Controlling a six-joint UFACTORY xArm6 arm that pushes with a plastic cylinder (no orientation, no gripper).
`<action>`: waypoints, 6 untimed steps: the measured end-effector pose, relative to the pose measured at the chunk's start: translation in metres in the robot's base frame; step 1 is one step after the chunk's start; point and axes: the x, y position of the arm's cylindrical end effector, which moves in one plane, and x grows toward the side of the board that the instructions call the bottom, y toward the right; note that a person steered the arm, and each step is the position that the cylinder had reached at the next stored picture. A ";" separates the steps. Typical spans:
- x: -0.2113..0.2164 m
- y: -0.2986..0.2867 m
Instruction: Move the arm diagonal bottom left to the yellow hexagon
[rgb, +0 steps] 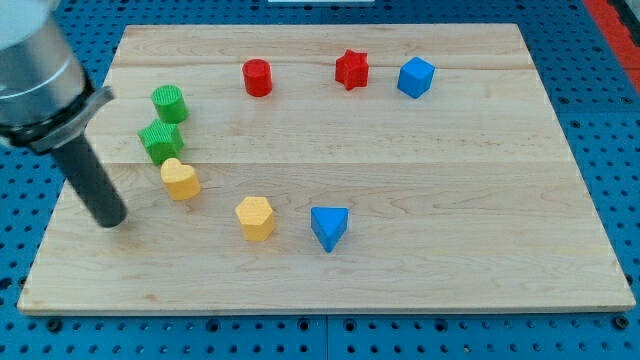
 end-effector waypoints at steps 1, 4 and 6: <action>0.014 -0.023; 0.051 0.019; 0.071 0.068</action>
